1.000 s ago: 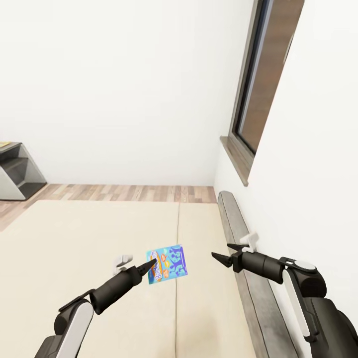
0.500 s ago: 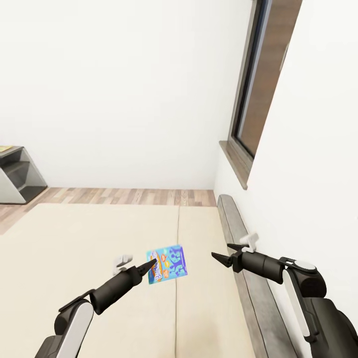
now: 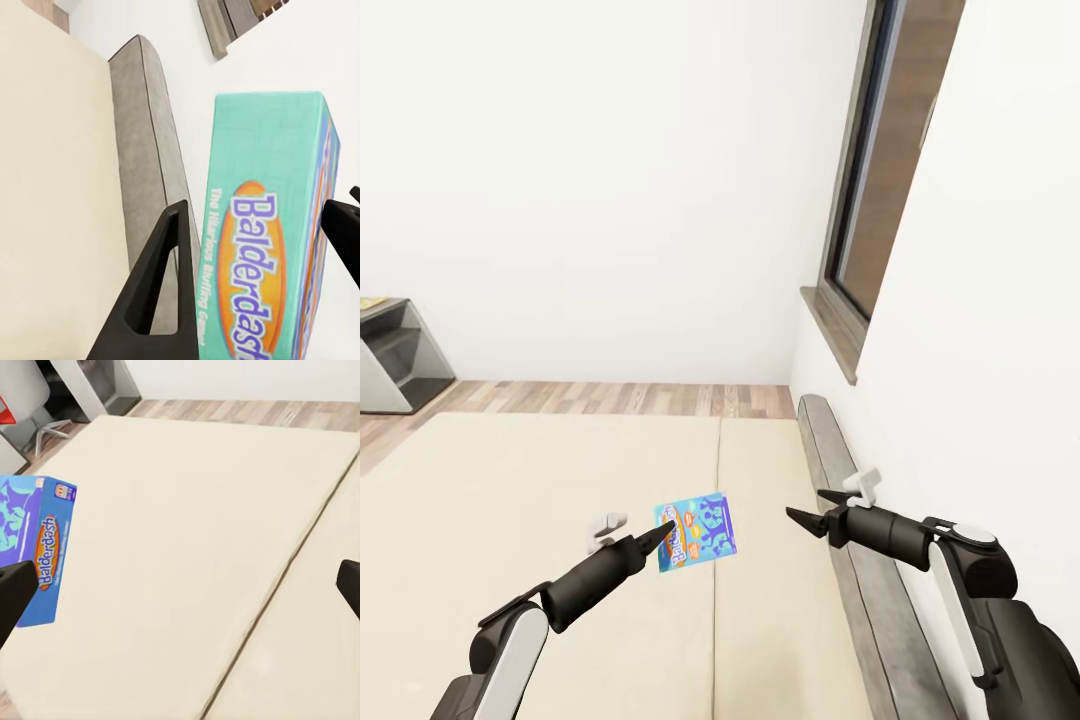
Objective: Put all the toys in the child's room - the three board games (two on the bed and one on the table), the two jigsaw puzzles on the table, and the tennis ball on the table - inside the toy box on the table in the child's room.
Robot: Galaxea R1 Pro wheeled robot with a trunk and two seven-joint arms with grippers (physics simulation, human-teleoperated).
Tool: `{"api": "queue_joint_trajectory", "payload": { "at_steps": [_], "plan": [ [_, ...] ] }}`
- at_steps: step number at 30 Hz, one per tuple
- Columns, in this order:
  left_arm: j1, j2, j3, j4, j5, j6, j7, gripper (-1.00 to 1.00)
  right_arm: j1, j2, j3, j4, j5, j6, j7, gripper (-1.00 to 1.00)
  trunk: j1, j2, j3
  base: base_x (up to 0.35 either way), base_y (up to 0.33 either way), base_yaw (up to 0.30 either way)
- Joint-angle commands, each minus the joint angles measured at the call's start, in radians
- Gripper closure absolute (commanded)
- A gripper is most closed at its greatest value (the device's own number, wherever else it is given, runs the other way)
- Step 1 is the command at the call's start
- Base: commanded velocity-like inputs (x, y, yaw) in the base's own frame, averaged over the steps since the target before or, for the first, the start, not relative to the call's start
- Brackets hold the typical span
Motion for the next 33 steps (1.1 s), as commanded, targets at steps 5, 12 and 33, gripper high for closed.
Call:
{"api": "queue_joint_trajectory", "payload": {
  "at_steps": [5,12,33],
  "plan": [
    [-0.001,-0.001,0.001,0.0,0.005,0.006,0.0,1.0,-0.001,-0.002,-0.001,0.0,0.002,-0.013,0.005,-1.0,0.001,-0.002,-0.001,0.0,0.0,0.0],
    [-0.001,-0.001,0.001,0.0,0.005,0.006,0.0,1.0,-0.001,-0.003,-0.001,0.0,0.002,-0.036,0.006,-1.0,0.001,-0.002,-0.001,0.0,0.0,0.0],
    [0.007,0.008,0.005,0.03,0.012,0.006,-0.008,1.0,-0.007,0.001,-0.009,0.033,-0.002,-0.046,-0.003,-1.0,0.001,-0.002,-0.001,0.0,0.0,0.0]
  ]
}}
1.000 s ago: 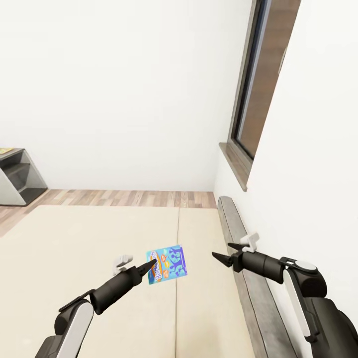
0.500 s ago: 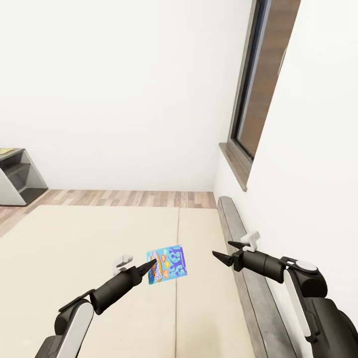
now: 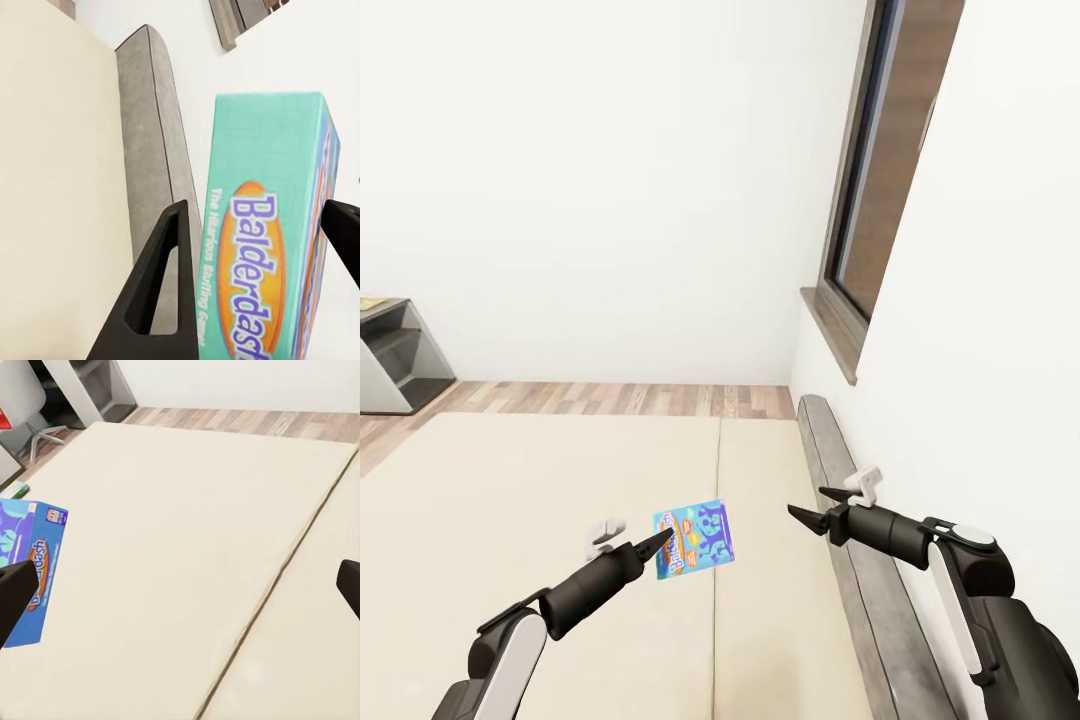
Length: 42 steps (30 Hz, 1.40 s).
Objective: Put all the toys in the child's room - the three board games (two on the bed and one on the table), the two jigsaw puzzles on the table, and the tennis ball on the table - inside the toy box on the table in the child's room.
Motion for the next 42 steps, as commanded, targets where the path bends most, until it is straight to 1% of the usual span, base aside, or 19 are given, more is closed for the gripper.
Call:
{"api": "queue_joint_trajectory", "payload": {
  "at_steps": [1,32,42],
  "plan": [
    [-0.001,0.0,0.001,0.0,0.005,0.007,-0.001,1.0,-0.001,0.0,-0.001,-0.001,0.0,0.007,0.004,-1.0,0.001,-0.002,-0.002,0.0,0.0,0.0],
    [-0.001,0.0,0.001,0.0,0.005,0.007,-0.001,1.0,-0.001,0.0,-0.001,-0.001,0.0,0.007,0.004,-1.0,0.001,-0.002,-0.002,0.0,0.0,0.0],
    [0.006,0.008,-0.003,-0.02,0.007,0.008,-0.007,1.0,-0.004,0.002,0.002,0.001,0.001,0.015,0.019,-1.0,0.001,-0.002,-0.002,0.0,0.0,0.0]
  ]
}}
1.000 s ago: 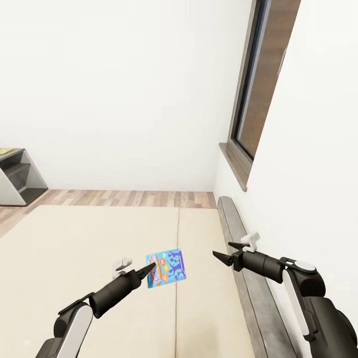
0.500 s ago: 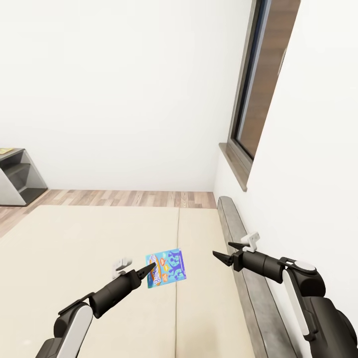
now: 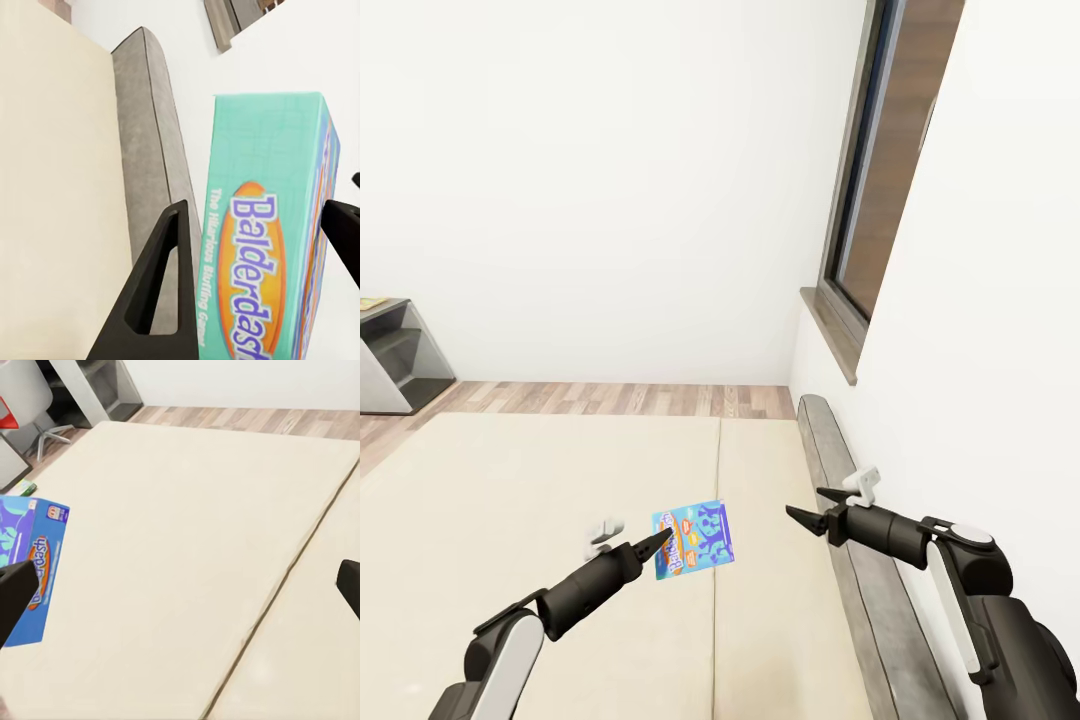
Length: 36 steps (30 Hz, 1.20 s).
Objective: Put all the toys in the child's room - the three board games (two on the bed and one on the table), the two jigsaw puzzles on the table, and the tennis ball on the table - inside the toy box on the table in the child's room.
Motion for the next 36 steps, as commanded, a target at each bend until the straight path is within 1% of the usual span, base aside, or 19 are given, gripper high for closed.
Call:
{"api": "queue_joint_trajectory", "payload": {
  "at_steps": [1,7,13,36],
  "plan": [
    [0.0,0.0,0.001,-0.002,0.005,0.008,-0.001,1.0,-0.001,0.0,-0.001,-0.001,0.0,0.008,0.006,-1.0,0.001,-0.002,-0.002,0.0,0.0,0.0],
    [0.0,0.002,0.001,-0.004,0.006,0.008,-0.001,1.0,0.0,0.0,0.0,-0.001,0.0,0.008,0.009,-1.0,0.001,-0.002,-0.002,0.0,0.014,0.0],
    [0.001,0.002,0.001,-0.005,0.006,0.008,-0.001,1.0,0.001,0.0,0.0,-0.001,0.0,0.007,0.01,-1.0,0.001,-0.002,-0.002,0.0,0.124,0.0],
    [0.0,0.002,-0.001,-0.006,0.005,0.006,-0.002,1.0,0.002,-0.001,-0.001,-0.001,0.0,0.006,0.011,-1.0,0.001,-0.002,-0.002,0.0,0.245,0.0]
  ]
}}
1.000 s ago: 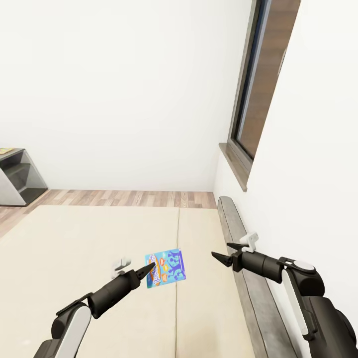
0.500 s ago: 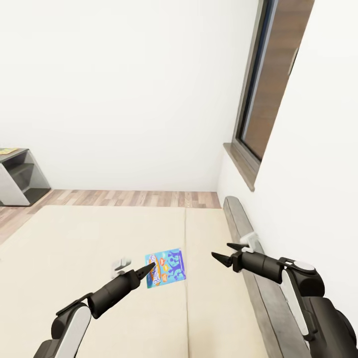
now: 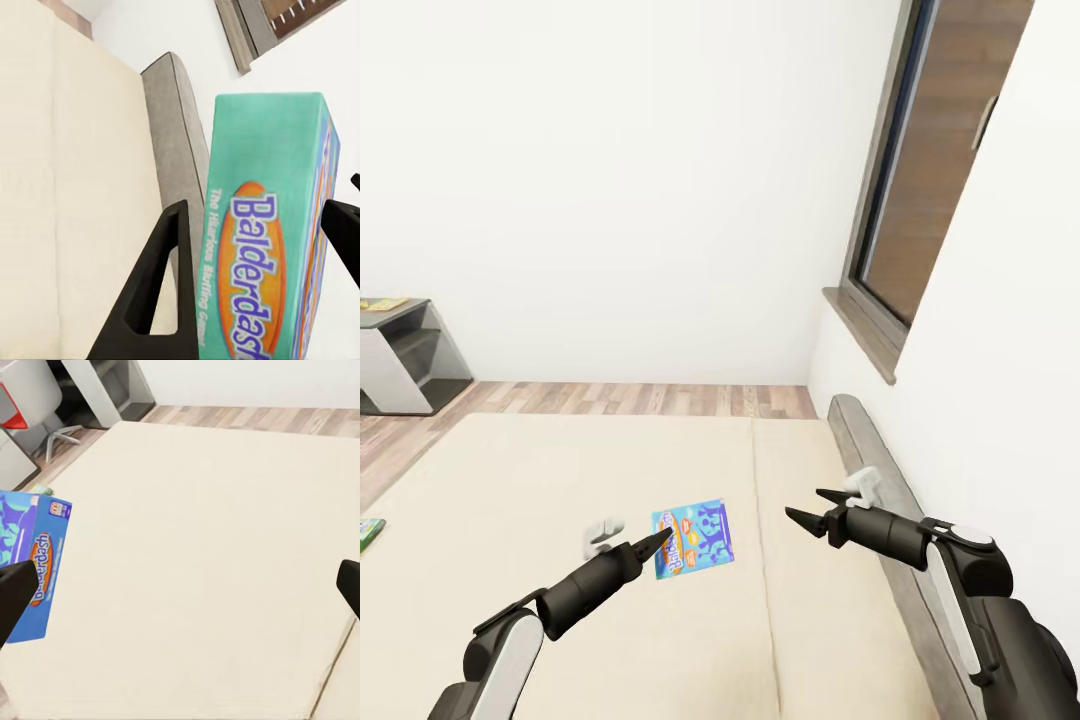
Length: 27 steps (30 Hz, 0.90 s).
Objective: Put all the toys in the child's room - the three board games (two on the bed and one on the table), the two jigsaw puzzles on the table, and the tennis ball on the table - inside the toy box on the table in the child's room.
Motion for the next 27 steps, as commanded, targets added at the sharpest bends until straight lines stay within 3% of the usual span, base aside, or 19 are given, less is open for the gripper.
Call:
{"api": "queue_joint_trajectory", "payload": {
  "at_steps": [1,27],
  "plan": [
    [-0.001,0.0,0.001,0.0,0.009,0.008,-0.001,1.0,-0.001,0.0,-0.001,-0.001,0.0,0.007,0.004,-1.0,0.001,-0.002,-0.002,0.0,0.265,0.0],
    [-0.001,0.0,-0.001,0.0,0.008,0.008,-0.001,1.0,-0.001,0.0,-0.001,-0.001,0.0,0.007,0.004,-1.0,0.001,-0.002,-0.002,0.0,0.266,0.0]
  ]
}}
